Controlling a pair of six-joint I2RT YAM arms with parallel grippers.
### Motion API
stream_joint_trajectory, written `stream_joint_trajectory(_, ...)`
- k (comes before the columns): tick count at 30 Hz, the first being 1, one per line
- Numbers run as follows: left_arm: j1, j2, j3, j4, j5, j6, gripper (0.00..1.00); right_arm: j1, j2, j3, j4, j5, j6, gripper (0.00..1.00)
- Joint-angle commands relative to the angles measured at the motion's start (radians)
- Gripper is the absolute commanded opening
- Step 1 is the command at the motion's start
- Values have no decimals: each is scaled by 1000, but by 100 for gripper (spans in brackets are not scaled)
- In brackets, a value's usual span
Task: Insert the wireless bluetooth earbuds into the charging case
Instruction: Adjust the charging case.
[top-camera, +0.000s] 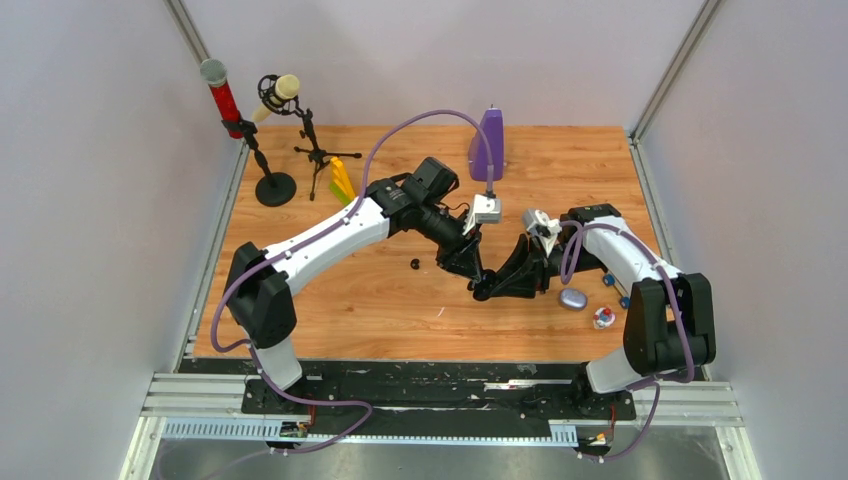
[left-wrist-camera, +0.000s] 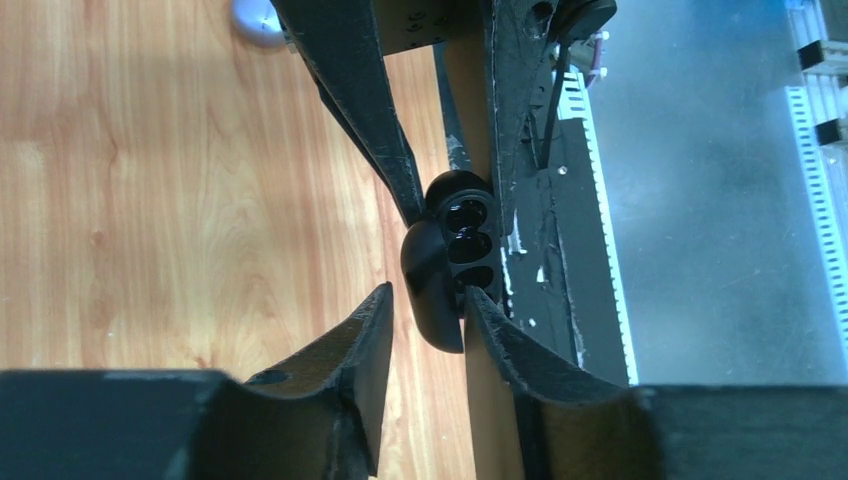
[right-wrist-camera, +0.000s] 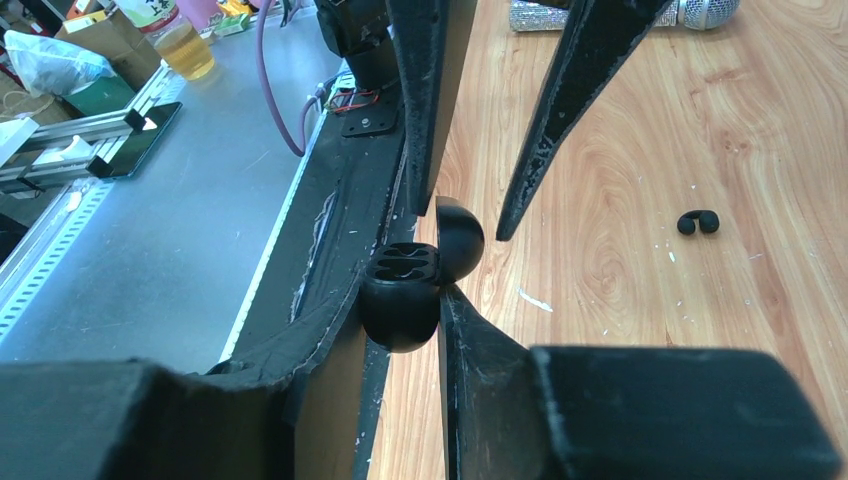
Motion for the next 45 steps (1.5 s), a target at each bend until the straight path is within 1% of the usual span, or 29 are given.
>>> stream_joint_trajectory(1, -14, 7, 27, 1, -5, 12, 45, 3, -2, 22, -2, -110, -30, 0)
stream_joint_trajectory(2, -14, 8, 25, 2, -7, 10, 51, 2, -2, 22, -3, -112, -32, 0)
stream_joint_trajectory(4, -13, 9, 25, 1, -5, 10, 54, 3, -2, 23, -2, -112, -31, 0)
stream_joint_trajectory(7, -14, 11, 22, -2, 1, 13, 54, 4, -3, 22, -3, -112, -30, 0)
stream_joint_trajectory(9, -13, 9, 21, 2, 3, 11, 52, 3, -3, 22, -3, -112, -29, 0)
stream_joint_trajectory(15, -14, 11, 26, 11, -5, 1, 38, 6, -4, 22, -3, -113, -29, 0)
stream_joint_trajectory(19, -14, 15, 25, 14, -6, -1, 36, 9, -5, 22, -3, -113, -28, 0)
stream_joint_trajectory(25, -15, 18, 27, 19, -4, -9, 38, 16, 0, 23, -3, -110, -28, 0)
stream_joint_trajectory(28, -15, 19, 29, 18, -2, -12, 38, 16, 1, 23, -3, -111, -27, 0)
stream_joint_trajectory(30, -15, 19, 29, 18, -1, -12, 36, 17, 0, 24, -3, -110, -27, 0)
stream_joint_trajectory(33, -15, 19, 28, 17, -3, -10, 28, 16, -1, 25, -3, -110, -27, 0)
stream_joint_trajectory(36, -15, 18, 28, 16, -6, -11, 23, 17, 0, 26, -3, -110, -26, 0)
stream_joint_trajectory(38, -15, 16, 26, 16, -8, -12, 21, 16, 1, 28, -3, -110, -24, 6)
stream_joint_trajectory(44, -15, 4, 22, 16, -36, -16, 20, 16, 8, 35, -2, -109, -13, 28)
stream_joint_trajectory(45, -14, 1, 22, 17, -41, -18, 20, 17, 12, 36, -3, -108, -13, 34)
